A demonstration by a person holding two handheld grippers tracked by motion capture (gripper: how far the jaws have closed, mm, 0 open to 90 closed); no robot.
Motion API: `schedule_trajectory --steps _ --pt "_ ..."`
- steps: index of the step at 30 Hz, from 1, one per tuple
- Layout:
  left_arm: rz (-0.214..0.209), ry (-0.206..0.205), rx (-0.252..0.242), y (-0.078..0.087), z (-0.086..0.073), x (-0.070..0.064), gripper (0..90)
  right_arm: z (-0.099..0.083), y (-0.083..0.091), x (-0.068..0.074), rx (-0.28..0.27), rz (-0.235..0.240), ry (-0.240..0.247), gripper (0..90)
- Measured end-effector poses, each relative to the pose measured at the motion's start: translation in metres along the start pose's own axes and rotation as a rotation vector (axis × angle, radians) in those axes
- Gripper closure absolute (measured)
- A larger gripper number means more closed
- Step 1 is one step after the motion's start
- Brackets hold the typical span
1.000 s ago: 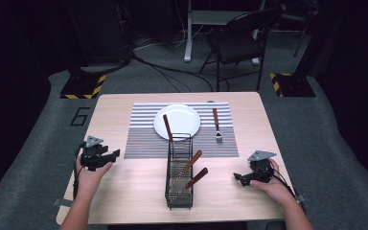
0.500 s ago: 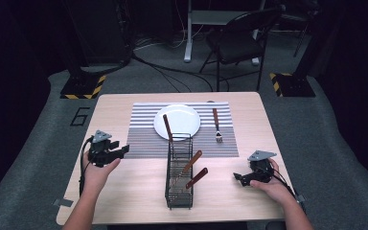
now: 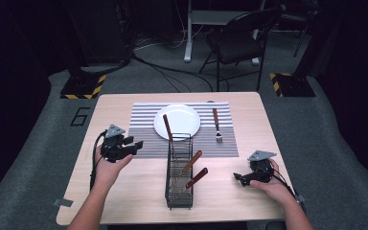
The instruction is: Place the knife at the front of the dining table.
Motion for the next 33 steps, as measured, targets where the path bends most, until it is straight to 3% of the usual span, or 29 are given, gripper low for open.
schedule_trajectory --steps 14,33 --pt "-0.079 -0.037 -0.020 -0.014 0.022 -0.031 54.5 0.000 0.000 0.000 0.001 0.001 -0.001 0.0" --pt "-0.153 -0.054 -0.018 -0.034 0.033 -0.062 54.9 0.000 0.000 0.000 0.001 0.003 -0.001 0.0"
Point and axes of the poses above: each handheld gripper's, and its own axes: y roughly backward along the jaws, z roughly out of its top, x roughly to its left, the point moved 6 cm from there along -y, roughly forward along the jaws, and after that the axes turned 8 degrees about -x, right-handed, at the moved point
